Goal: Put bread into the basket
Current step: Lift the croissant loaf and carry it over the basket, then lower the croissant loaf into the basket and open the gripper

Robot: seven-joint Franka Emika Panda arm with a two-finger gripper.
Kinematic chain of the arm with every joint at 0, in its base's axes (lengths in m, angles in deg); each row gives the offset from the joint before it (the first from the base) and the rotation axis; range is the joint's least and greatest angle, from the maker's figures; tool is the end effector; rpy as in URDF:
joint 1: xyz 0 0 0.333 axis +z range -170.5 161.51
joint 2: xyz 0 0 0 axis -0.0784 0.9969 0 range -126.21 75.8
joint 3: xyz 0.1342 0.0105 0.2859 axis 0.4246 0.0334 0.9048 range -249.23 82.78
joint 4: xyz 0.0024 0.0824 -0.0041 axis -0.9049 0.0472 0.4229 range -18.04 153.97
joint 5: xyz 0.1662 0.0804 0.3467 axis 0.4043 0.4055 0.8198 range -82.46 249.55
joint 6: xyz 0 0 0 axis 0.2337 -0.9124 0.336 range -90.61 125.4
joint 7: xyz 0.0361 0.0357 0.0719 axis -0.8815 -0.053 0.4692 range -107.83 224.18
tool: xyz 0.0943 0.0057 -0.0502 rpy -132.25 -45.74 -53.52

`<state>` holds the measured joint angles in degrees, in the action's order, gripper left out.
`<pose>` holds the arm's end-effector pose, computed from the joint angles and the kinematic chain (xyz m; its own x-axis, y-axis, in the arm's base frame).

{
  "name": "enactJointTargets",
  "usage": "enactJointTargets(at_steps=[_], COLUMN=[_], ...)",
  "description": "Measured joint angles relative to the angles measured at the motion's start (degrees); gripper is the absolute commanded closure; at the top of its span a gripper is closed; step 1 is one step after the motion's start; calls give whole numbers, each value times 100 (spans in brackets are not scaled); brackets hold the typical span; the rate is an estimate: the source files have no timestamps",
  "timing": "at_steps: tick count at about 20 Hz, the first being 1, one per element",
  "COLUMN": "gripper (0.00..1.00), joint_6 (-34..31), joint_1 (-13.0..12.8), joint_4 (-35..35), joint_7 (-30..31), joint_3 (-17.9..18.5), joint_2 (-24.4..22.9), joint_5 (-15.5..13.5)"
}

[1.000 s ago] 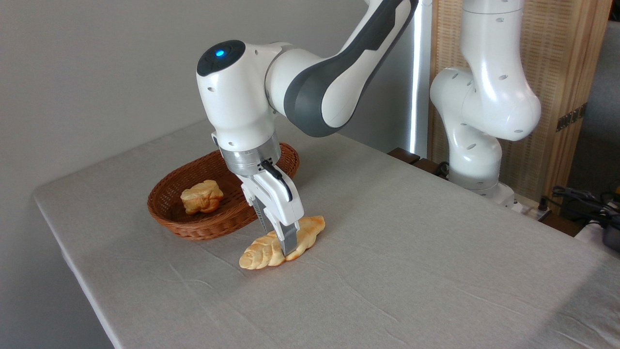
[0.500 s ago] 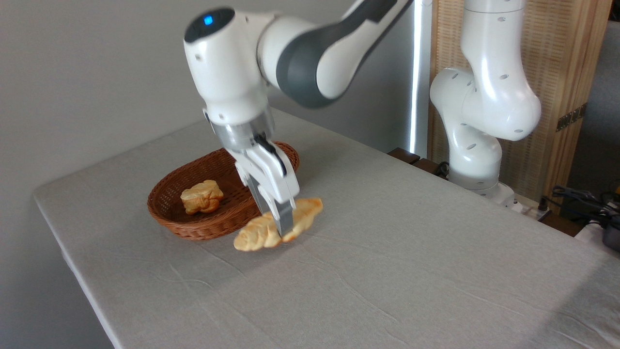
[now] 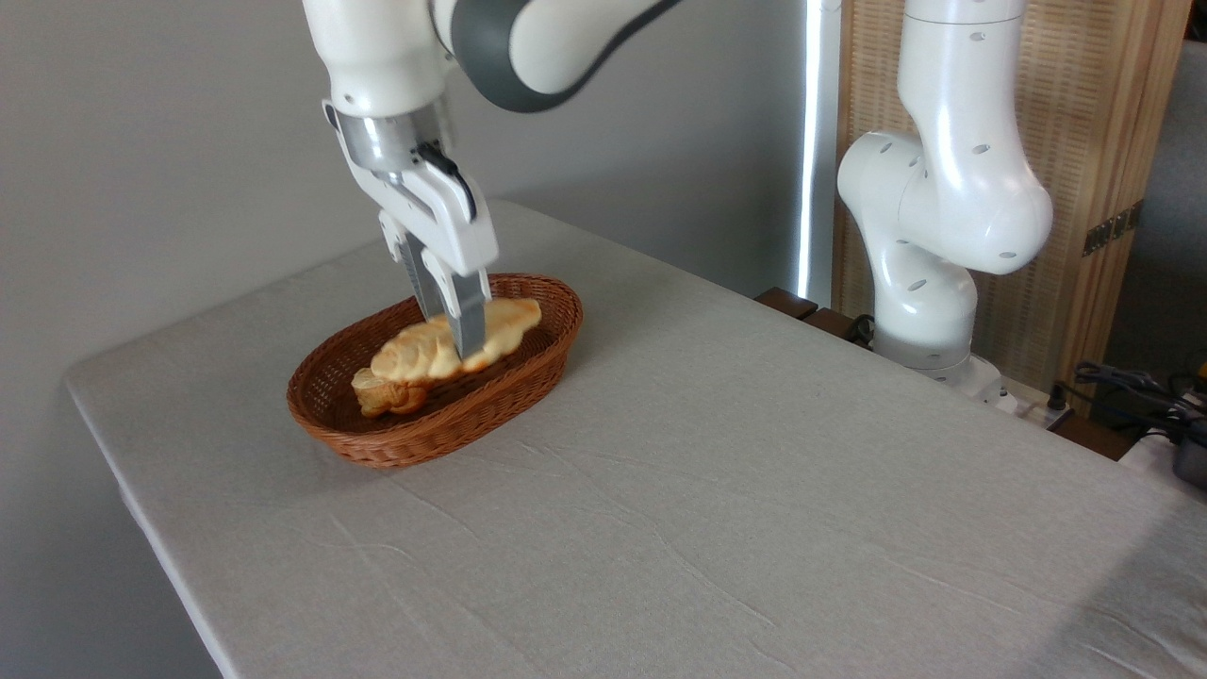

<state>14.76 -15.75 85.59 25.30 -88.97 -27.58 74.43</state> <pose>0.5203 -0.1734 0.5233 0.6770 -0.7331 0.0652 -0.7339 -0.6657 0.1350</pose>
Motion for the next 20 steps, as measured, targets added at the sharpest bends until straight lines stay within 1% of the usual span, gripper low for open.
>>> enactJointTargets(at_steps=[2, 3, 4, 6, 9, 14, 16, 20], gripper=[42, 30, 13, 0, 0, 0, 0, 0], joint_6=[19, 20, 21, 21, 22, 56, 60, 59], joint_1=[-15, -20, -21, -24, -26, -26, -28, -36], joint_4=[-5, -5, -4, -2, 0, 1, 0, 0], joint_7=[316, 435, 474, 558, 644, 644, 644, 644], joint_3=[-313, -480, -569, -799, -972, -981, -982, -989], joint_2=[5, 20, 34, 104, 252, 513, 545, 548], joint_5=[-3, -3, -4, -2, 33, 73, 151, 197])
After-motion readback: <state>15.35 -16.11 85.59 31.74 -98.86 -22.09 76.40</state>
